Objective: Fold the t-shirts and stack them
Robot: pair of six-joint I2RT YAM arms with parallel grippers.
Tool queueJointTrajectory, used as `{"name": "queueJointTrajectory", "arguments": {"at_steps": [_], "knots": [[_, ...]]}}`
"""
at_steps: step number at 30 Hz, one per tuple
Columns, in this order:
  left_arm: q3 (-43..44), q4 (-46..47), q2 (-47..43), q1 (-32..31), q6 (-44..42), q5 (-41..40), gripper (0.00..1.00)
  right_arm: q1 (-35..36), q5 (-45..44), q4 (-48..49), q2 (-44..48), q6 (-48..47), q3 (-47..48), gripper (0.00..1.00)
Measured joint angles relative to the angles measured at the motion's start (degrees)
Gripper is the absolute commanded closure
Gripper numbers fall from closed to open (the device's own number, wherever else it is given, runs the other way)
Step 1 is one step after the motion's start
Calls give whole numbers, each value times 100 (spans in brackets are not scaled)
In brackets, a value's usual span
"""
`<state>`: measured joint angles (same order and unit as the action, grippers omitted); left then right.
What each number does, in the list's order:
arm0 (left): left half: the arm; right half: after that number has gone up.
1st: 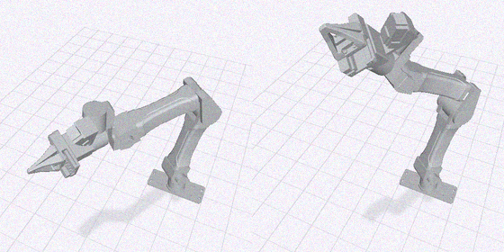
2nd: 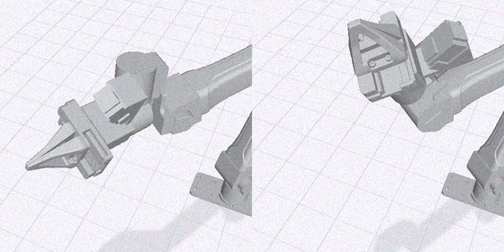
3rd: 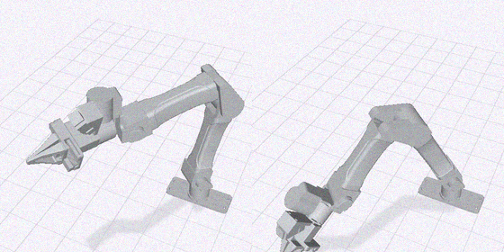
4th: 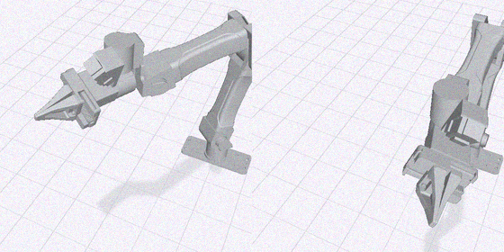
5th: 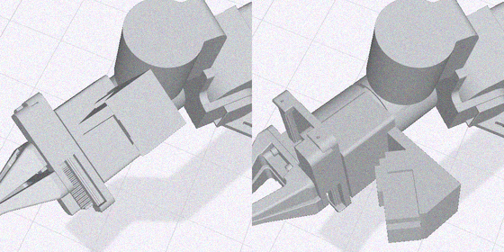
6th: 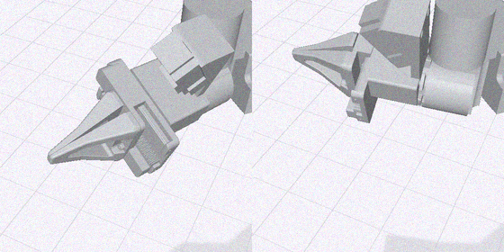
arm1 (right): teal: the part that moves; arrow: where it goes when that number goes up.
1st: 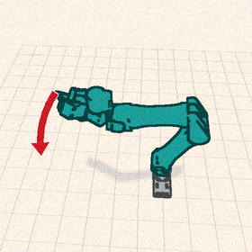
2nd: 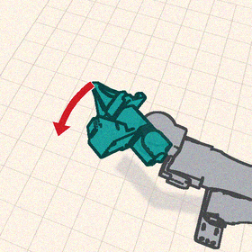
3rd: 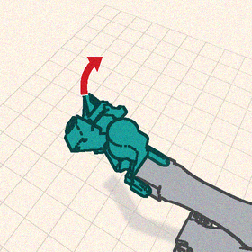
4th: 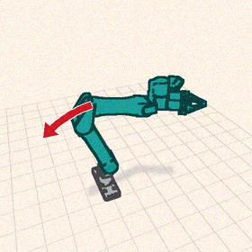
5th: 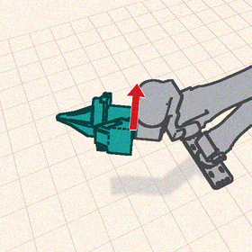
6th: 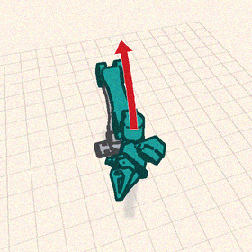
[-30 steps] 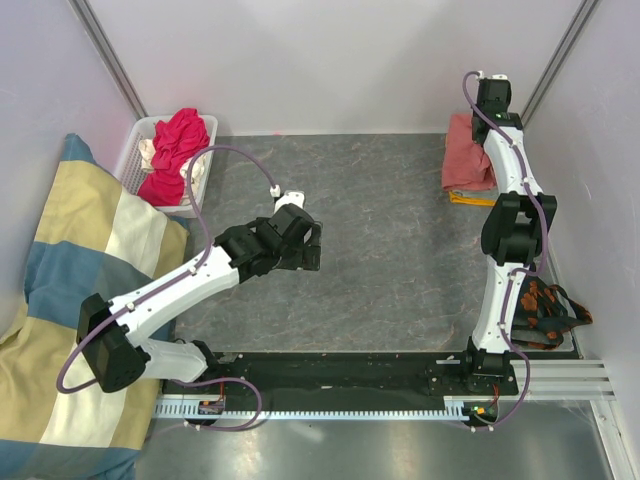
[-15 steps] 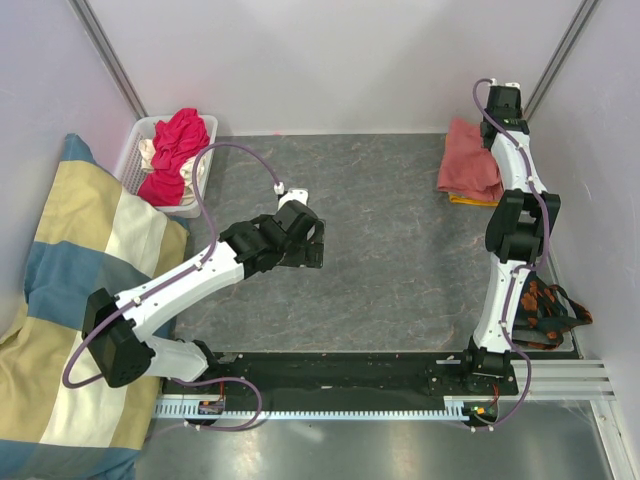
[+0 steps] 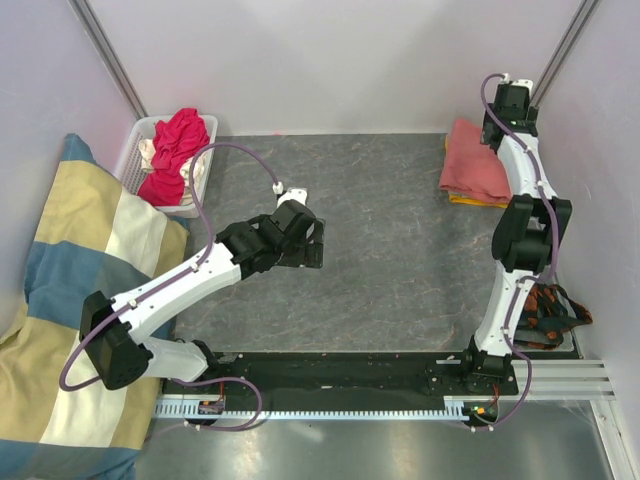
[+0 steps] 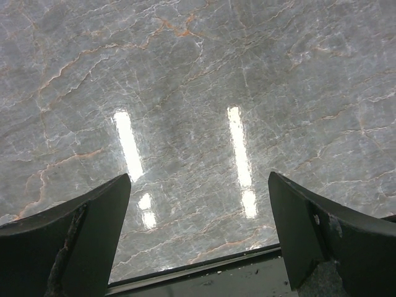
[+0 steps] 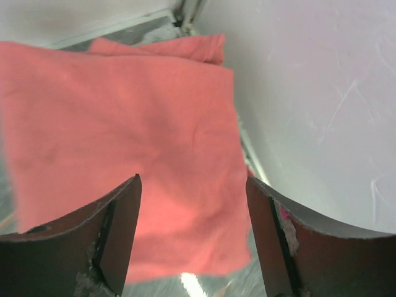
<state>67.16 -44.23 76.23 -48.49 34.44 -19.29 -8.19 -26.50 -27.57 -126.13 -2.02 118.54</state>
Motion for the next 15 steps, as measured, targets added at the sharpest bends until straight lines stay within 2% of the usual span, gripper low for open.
{"name": "queueJointTrajectory", "arguments": {"at_steps": [3, 4, 8, 15], "knots": [[-2, 2, -122, 0, -2, -7, 0, 37, 358, 24, 671, 299, -566, 14], [0, 4, -153, 0, -2, -9, 0, 59, 514, 13, 949, 426, -776, 2], [-2, 44, -190, 0, -76, -35, 0, 341, 866, 205, 2212, 846, -1740, 2], [-52, 221, -229, 4, -111, -376, 0, 1720, 855, 706, 4765, 1408, -4186, 2]]}}
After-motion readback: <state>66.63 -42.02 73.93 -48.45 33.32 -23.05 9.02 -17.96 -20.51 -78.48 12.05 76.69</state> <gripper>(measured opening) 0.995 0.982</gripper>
